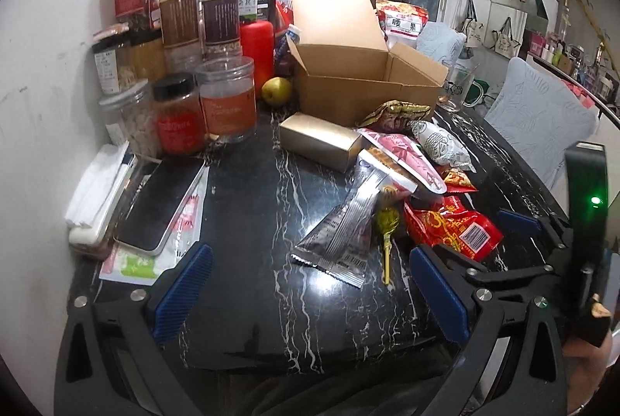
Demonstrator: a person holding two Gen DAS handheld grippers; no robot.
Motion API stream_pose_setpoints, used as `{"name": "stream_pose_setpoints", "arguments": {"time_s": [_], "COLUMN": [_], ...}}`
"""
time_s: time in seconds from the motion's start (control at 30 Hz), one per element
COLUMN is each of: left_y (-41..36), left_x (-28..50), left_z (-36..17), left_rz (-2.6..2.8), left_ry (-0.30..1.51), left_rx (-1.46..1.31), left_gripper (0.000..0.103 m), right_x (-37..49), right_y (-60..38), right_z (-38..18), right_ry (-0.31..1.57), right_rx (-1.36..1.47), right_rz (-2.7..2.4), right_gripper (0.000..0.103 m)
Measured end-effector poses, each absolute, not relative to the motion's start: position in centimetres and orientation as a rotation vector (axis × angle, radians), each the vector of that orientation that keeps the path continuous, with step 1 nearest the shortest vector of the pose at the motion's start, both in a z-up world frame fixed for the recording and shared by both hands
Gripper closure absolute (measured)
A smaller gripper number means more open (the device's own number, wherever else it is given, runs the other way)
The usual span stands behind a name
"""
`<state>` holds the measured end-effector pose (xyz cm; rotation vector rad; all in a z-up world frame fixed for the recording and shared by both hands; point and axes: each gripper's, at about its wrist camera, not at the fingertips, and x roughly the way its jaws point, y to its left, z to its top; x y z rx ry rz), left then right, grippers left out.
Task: Organize snacks
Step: 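Grasp the red snack bag with the right gripper while the left gripper grasps the silver foil packet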
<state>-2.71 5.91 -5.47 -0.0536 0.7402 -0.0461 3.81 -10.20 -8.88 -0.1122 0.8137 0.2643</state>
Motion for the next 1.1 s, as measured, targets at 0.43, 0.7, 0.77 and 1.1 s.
{"name": "stream_pose_setpoints", "arguments": {"time_s": [0.43,0.7,0.77,1.1], "left_y": [6.3,5.5,5.4,4.4], "left_x": [-0.5,1.8,2.4,5.5], "left_z": [-6.8,-8.7,-9.2,-10.7], "left_rz": [-0.104,-0.119,-0.129,-0.108], "left_ry": [0.767,0.79,0.8,0.796], "left_rx": [-0.084,-0.046,-0.045,0.046], "left_gripper": [0.0,0.0,0.0,0.022], "right_x": [7.5,6.2,6.0,5.4], "right_y": [-9.9,-10.4,-10.4,-11.3], "right_z": [-12.1,-11.5,-11.4,-11.1], "right_ry": [0.922,0.859,0.848,0.846], "right_rx": [-0.095,-0.082,-0.086,-0.054], "right_rz": [0.218,0.243,0.241,0.291], "right_gripper": [0.001,0.041,0.042,0.042]}}
